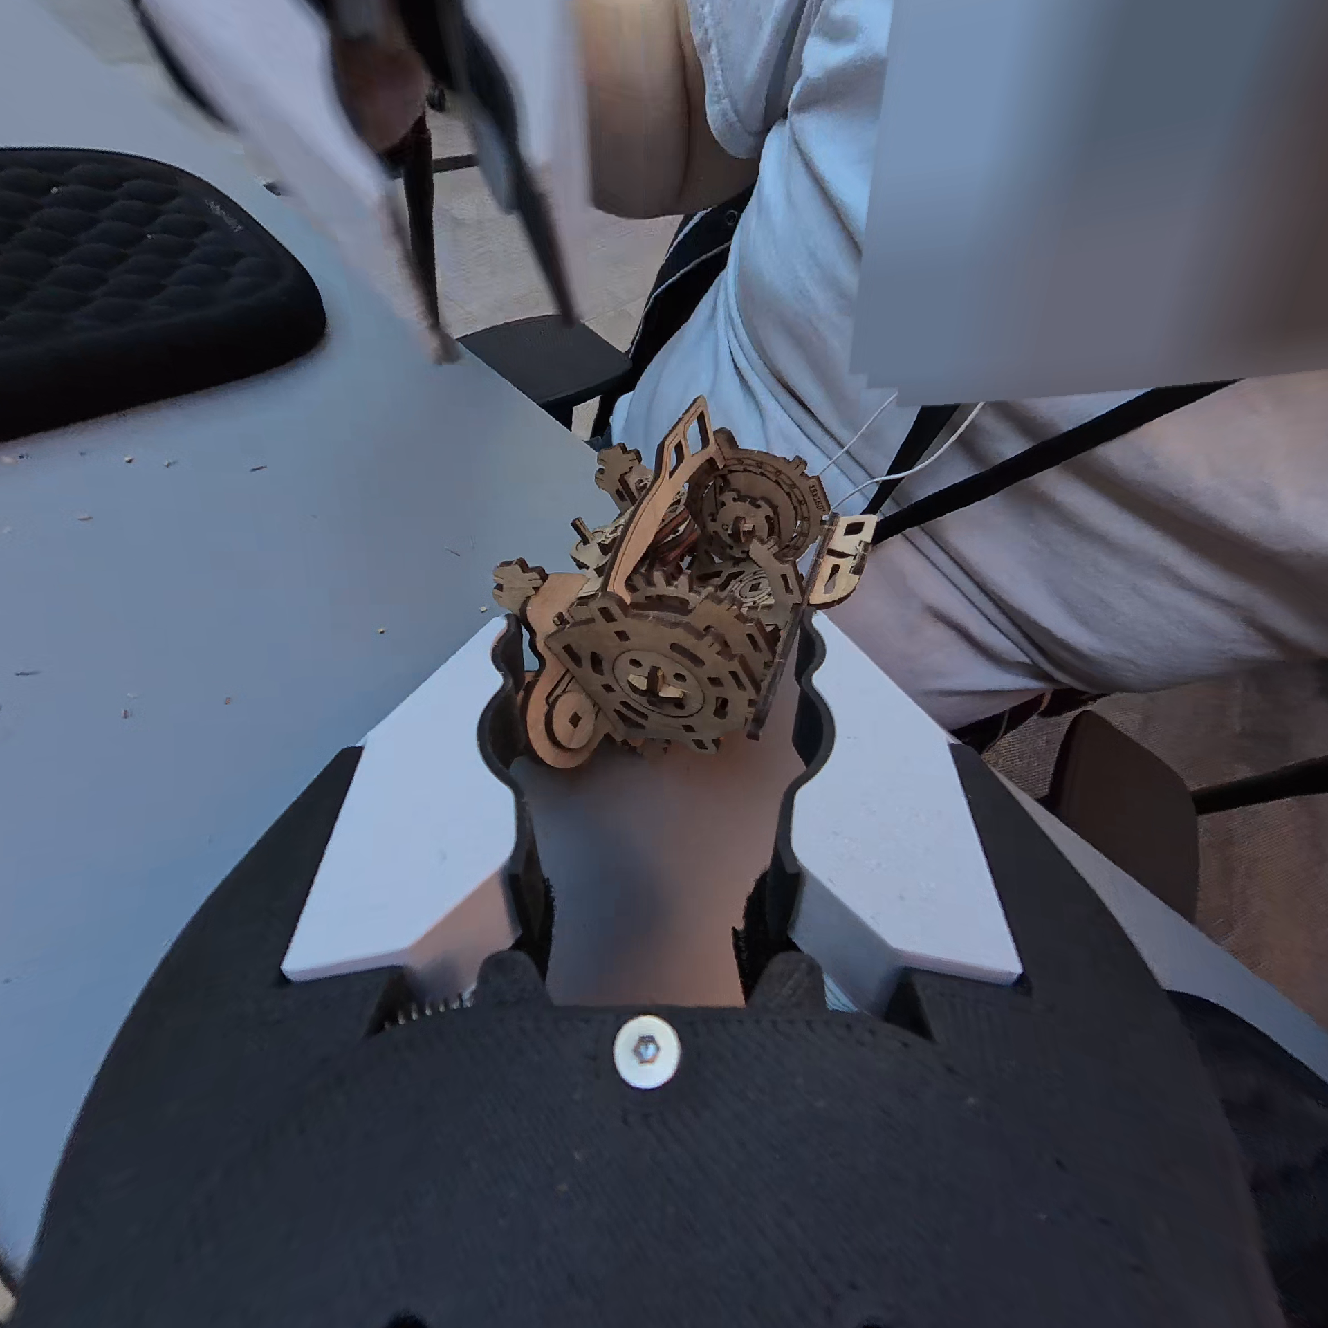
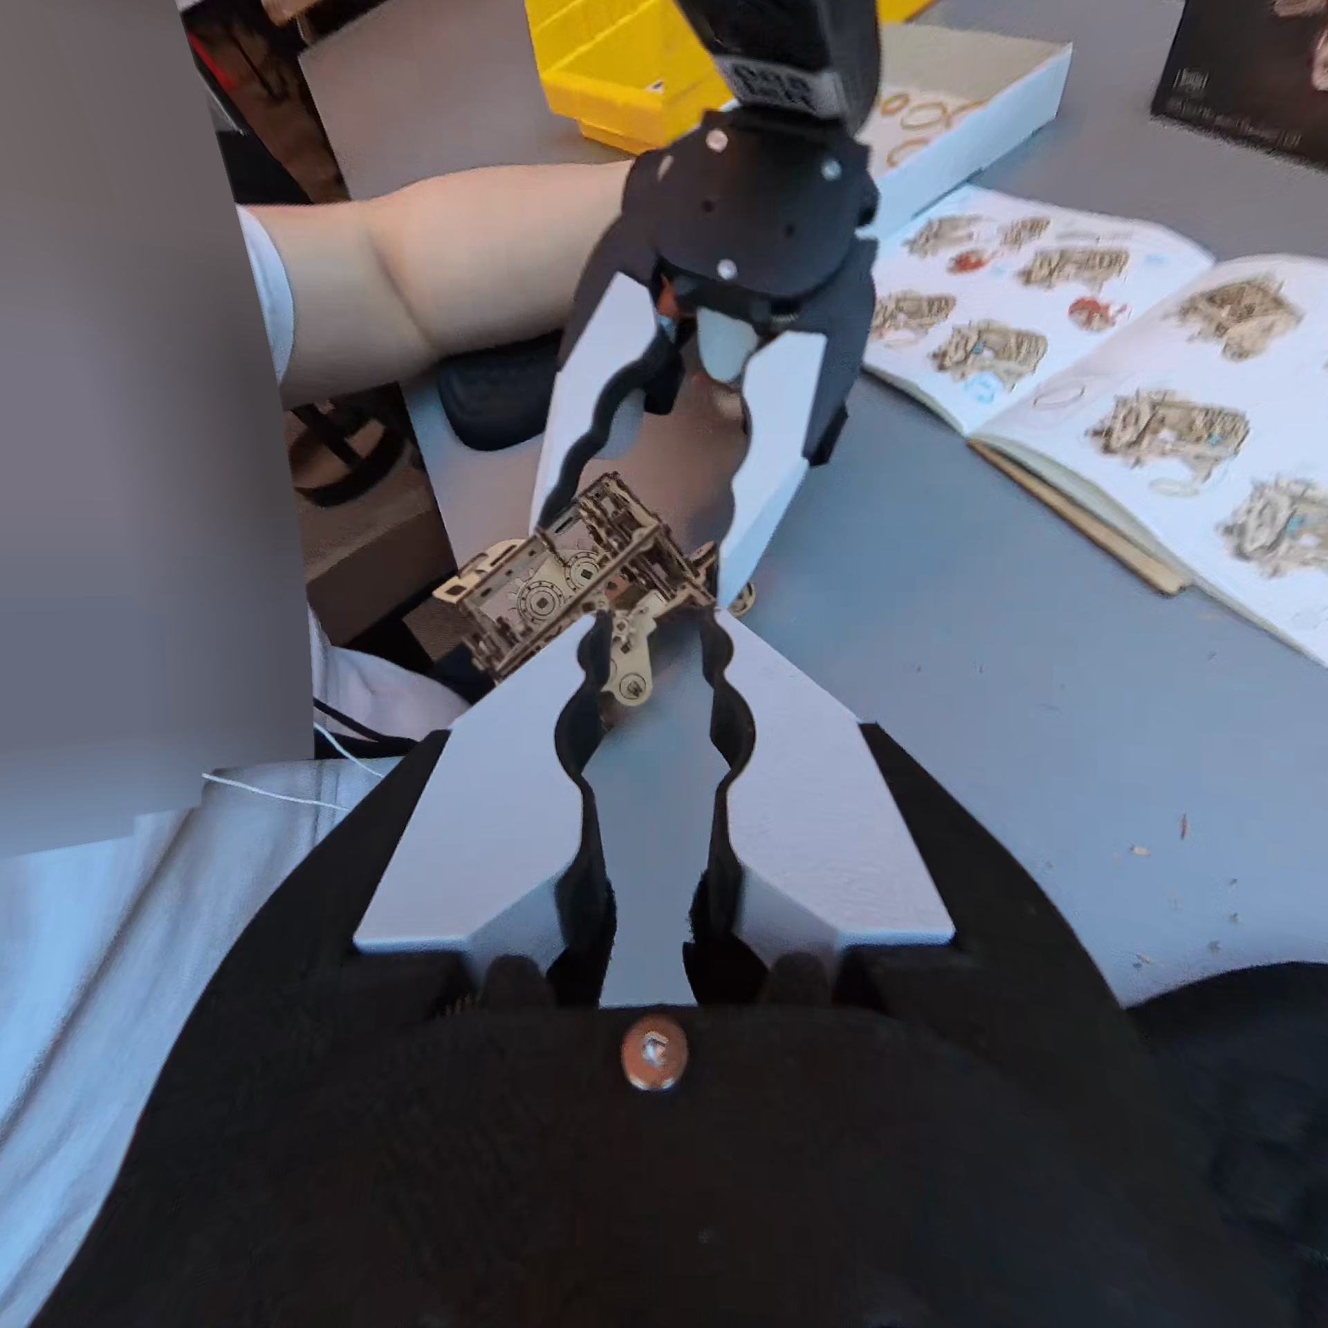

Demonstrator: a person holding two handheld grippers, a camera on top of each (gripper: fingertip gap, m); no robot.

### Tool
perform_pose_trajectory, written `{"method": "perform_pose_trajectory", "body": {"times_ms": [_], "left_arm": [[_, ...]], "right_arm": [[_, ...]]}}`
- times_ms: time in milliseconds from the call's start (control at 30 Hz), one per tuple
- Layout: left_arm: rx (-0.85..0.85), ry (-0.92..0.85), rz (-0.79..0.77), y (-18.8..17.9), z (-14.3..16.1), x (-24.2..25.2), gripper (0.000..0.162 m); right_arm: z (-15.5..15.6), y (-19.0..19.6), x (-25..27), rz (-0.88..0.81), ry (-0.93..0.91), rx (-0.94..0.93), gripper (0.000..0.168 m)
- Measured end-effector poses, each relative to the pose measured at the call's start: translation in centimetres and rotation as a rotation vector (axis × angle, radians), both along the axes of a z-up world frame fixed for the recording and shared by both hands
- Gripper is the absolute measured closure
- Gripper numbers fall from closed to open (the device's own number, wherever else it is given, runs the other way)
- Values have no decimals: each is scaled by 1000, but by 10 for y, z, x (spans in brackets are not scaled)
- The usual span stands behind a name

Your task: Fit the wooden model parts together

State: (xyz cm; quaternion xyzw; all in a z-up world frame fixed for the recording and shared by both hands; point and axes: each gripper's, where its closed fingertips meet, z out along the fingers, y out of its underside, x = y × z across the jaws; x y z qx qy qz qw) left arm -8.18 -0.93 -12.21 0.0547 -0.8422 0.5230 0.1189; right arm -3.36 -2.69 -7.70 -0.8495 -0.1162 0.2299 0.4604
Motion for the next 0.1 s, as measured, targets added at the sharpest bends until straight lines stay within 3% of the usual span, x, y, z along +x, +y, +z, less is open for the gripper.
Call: {"method": "perform_pose_trajectory", "body": {"times_ms": [33,100], "left_arm": [[1,-22,-3,0,0,-1,87],[4,-58,-13,0,0,-3,87]], "right_arm": [[-7,0,2,9,69,-47,144],[-22,4,2,36,216,-155,144]]}}
